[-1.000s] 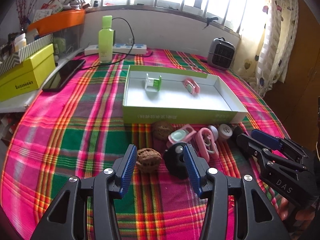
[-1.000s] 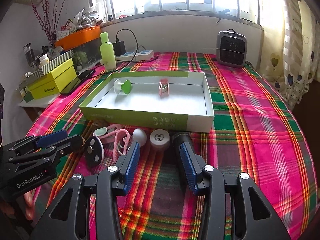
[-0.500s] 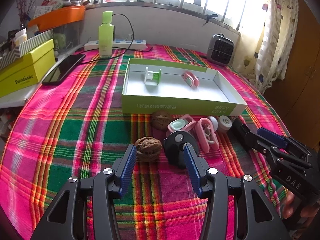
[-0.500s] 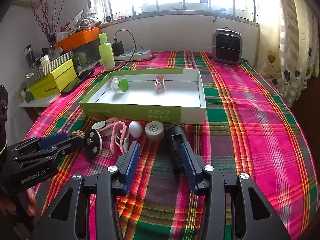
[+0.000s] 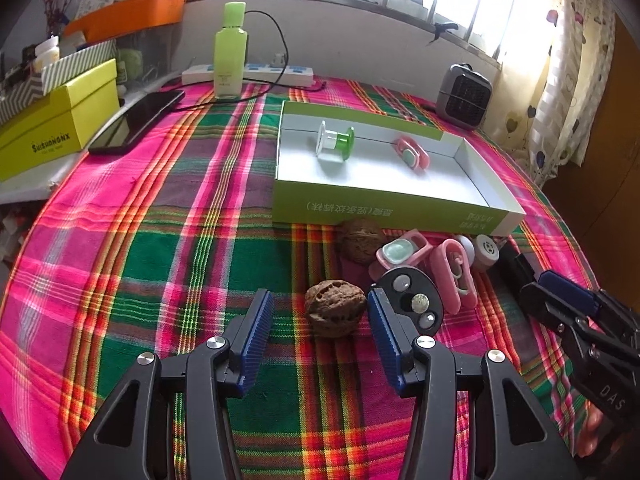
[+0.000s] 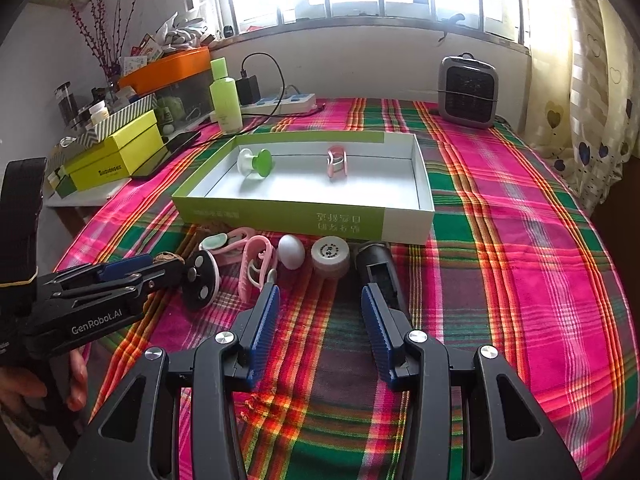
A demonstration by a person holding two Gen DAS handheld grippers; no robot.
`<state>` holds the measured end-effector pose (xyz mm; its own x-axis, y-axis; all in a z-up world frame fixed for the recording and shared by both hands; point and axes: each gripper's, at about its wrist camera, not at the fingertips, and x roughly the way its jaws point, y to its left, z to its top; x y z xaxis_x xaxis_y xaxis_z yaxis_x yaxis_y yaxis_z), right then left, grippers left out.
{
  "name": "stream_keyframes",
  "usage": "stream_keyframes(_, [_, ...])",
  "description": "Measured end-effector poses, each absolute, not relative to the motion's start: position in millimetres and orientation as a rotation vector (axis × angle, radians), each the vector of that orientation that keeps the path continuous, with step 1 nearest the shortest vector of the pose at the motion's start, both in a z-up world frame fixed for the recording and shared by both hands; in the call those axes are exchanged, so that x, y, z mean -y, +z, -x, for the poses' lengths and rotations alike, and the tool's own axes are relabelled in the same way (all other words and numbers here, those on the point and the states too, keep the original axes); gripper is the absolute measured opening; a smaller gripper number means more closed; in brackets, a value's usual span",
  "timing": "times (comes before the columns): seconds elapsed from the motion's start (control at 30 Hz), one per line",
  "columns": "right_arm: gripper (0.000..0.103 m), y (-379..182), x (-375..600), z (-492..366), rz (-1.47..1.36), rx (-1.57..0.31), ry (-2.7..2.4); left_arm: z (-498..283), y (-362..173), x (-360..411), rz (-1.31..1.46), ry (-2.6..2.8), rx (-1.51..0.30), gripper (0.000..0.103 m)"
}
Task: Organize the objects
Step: 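Grasp the walnut with the left tool while the right tool approaches the black disc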
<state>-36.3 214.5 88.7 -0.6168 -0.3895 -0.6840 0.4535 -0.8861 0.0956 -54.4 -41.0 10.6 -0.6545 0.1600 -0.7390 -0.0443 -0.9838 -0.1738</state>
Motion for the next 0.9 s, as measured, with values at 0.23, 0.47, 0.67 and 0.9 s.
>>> stream_keyframes(0.23, [0.044,89,-207,35,-1.017,-0.127,-2.450,59,9,43,1.261,2.730,0.237,0.048])
stream_keyframes(0.47, [0.044,87,-196,32,-1.019,-0.151,-2.430,59,9,47,1.260,2.727,0.261,0.033])
stream_keyframes(0.67, [0.044,86,-191,31,-1.027,-0.156,-2.414,58,8,51,1.258,2.723,0.281,0.029])
stream_keyframes(0.9, [0.044,86,-179,29,-1.023,-0.164,-2.370,53,8,57,1.261,2.747,0.285,0.029])
